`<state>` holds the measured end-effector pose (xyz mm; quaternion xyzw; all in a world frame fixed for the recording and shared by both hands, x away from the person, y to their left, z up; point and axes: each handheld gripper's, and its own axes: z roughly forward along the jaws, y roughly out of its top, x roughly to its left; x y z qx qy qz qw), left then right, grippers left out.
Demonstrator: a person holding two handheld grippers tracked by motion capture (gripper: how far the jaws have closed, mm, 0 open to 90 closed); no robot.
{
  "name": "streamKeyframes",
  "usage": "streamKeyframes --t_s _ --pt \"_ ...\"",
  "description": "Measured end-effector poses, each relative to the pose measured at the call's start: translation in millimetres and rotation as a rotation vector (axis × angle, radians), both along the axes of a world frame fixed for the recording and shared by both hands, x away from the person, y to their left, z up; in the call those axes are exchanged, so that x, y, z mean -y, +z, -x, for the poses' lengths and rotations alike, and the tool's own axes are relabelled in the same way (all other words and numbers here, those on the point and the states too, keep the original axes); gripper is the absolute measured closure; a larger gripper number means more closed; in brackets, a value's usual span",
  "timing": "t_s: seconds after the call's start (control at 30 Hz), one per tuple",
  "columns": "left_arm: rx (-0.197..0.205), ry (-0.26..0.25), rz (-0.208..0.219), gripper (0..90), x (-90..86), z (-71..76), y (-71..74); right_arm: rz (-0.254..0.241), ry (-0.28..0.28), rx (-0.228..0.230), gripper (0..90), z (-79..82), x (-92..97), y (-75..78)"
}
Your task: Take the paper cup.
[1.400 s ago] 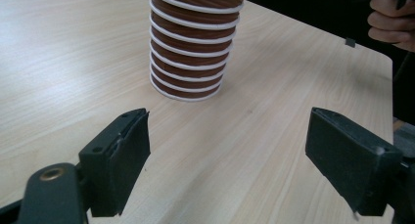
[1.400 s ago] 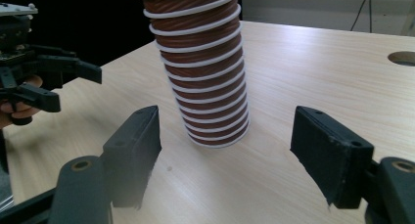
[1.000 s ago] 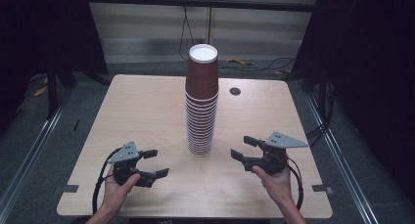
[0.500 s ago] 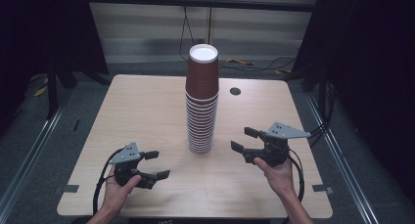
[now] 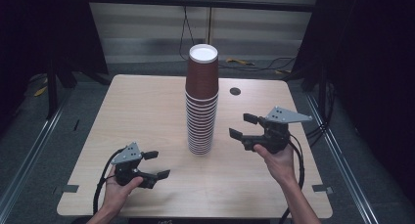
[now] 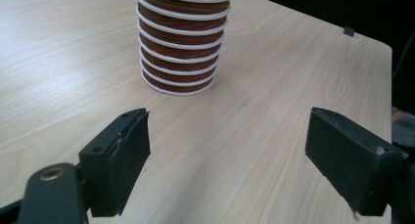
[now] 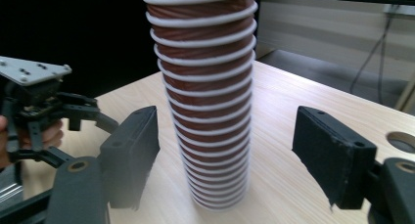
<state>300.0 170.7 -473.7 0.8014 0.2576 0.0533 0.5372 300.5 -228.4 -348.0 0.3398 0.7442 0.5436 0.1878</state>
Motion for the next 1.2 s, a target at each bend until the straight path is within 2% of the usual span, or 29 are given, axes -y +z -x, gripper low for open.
streamKeyframes --t_s 0.3,0.37,0.47,0.6,0.63,0.7,0.87,1.07,1.2 --pt "-0.002 -0.004 0.004 16.7 -0.2 -0.2 0.2 -0.017 0.028 0.015 22.1 -6.6 -2.1 25.2" --pt "-0.005 -0.007 0.005 16.7 0.1 -0.3 0.0 -0.016 0.038 0.017 21.9 -9.1 -3.1 36.0" --pt "-0.005 -0.005 0.005 16.7 0.3 -0.1 0.0 -0.011 0.043 0.009 21.8 -11.5 -5.3 41.0" --pt "-0.005 -0.008 0.004 16.7 0.0 -0.3 0.0 -0.004 0.068 0.01 24.8 -16.1 -10.5 48.6" --pt "-0.007 -0.01 0.004 16.7 -0.2 -0.4 0.1 -0.004 0.094 0.012 25.8 -18.3 -13.7 53.9" --pt "-0.007 -0.011 0.004 16.7 -0.2 -0.5 0.0 -0.004 0.098 0.013 26.2 -18.8 -14.7 55.8" --pt "-0.008 -0.011 0.007 16.7 -0.3 -0.6 0.0 -0.024 0.112 0.049 26.3 -23.7 -22.9 68.9" --pt "-0.011 -0.017 0.006 16.7 -0.2 -0.6 0.0 -0.005 0.131 0.059 22.4 -30.0 -30.4 82.1" --pt "-0.013 -0.016 0.012 16.7 -0.4 -0.6 -0.1 0.008 0.154 0.041 20.0 -38.9 -35.6 92.2"
